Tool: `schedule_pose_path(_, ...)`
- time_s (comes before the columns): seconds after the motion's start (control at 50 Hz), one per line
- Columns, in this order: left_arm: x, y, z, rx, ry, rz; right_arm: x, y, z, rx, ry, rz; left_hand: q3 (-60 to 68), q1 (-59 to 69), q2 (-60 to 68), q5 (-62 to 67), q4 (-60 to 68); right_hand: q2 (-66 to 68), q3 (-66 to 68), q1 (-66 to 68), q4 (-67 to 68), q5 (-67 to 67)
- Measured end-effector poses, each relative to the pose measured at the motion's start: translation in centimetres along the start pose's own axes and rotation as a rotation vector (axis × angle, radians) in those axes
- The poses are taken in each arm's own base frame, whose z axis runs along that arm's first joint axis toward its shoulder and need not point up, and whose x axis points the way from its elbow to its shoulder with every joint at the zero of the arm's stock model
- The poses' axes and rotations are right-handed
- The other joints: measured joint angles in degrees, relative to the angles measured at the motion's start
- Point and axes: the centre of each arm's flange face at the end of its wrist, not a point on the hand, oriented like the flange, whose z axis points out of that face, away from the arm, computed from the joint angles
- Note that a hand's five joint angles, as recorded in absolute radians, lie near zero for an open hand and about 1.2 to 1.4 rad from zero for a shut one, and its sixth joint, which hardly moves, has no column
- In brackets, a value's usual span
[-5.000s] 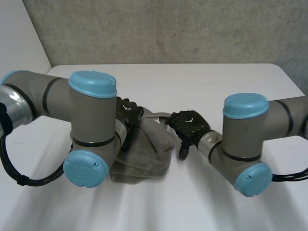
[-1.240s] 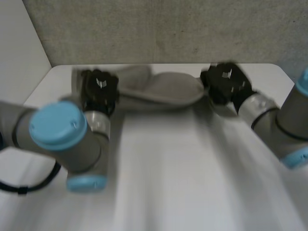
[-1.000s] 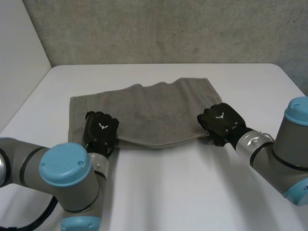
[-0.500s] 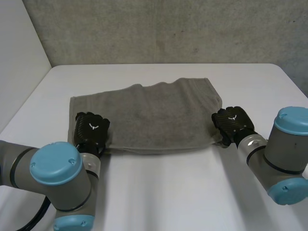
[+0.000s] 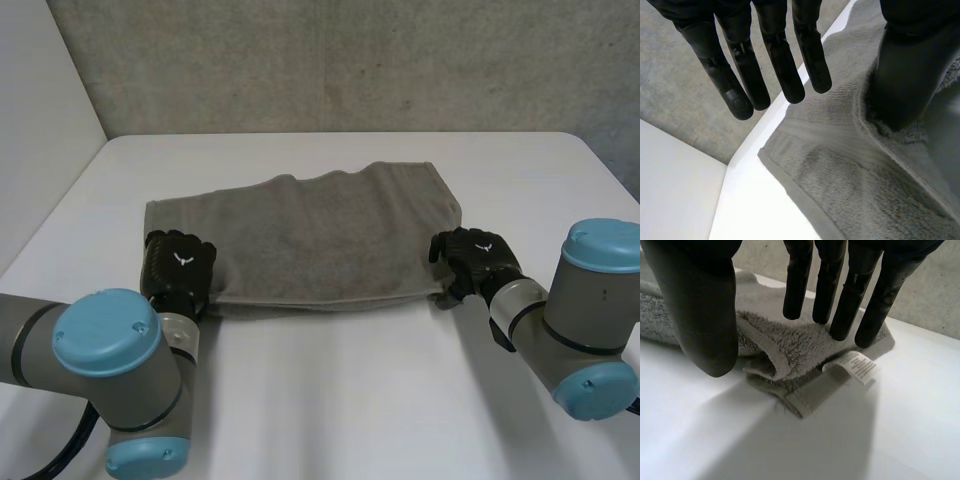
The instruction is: Fold the towel.
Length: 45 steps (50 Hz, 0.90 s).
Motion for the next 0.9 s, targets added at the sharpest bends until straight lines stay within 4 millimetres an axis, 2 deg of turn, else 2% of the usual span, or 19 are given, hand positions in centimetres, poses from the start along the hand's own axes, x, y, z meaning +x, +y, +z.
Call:
schedule_pose_path(0.12, -1.3, -0.1, 0.7, 0.0, -0.043, -0.015, -0.1, -0.2, 0.7, 0.017, -0.003, 0.009, 8.8, 8.7, 8.5, 7.9, 8.3, 0.0, 0.0, 0.0, 0.0, 0.1)
schedule_pose_path(0.28, -3.2, 0.0, 1.8, -0.002, -0.103, -0.036, 0.2, 1.3, 2.2, -0.006, 0.01, 0.008, 27.6, 26.8, 27.1, 26.9, 27.0, 0.0, 0.0, 0.1, 0.0, 1.4)
schedule_pose_path(0.46, -3.4, 0.1, 1.8, -0.003, -0.106, -0.037, 1.1, 1.5, 2.7, 0.022, 0.075, 0.009, 28.8, 26.9, 27.6, 27.4, 27.6, 0.6, 2.2, 3.1, 2.3, 5.2)
schedule_pose_path(0.58, -3.2, 0.0, 1.6, 0.0, -0.101, -0.036, 1.5, 1.5, 2.7, 0.045, 0.12, 0.021, 28.8, 26.9, 27.6, 27.4, 27.6, 6.6, 7.7, 8.6, 7.8, 10.2)
schedule_pose_path(0.68, -3.1, 0.0, 1.6, 0.004, -0.102, -0.037, 1.7, 1.4, 2.8, 0.06, 0.132, 0.043, 28.7, 26.9, 27.6, 27.4, 27.6, 6.3, 7.1, 7.4, 7.1, 8.9)
schedule_pose_path(0.78, -3.2, 0.0, 1.7, 0.011, -0.108, -0.039, 1.7, 0.4, 2.7, 0.064, 0.123, 0.048, 28.4, 26.9, 27.6, 27.4, 27.6, 0.3, 0.5, 0.5, 0.1, 0.7)
schedule_pose_path(0.9, -3.4, 0.0, 1.9, 0.013, -0.119, -0.042, 1.1, -1.6, 1.6, 0.031, 0.054, -0.005, 27.3, 26.9, 27.4, 27.3, 27.5, -0.3, -0.1, -0.3, -0.3, 0.0)
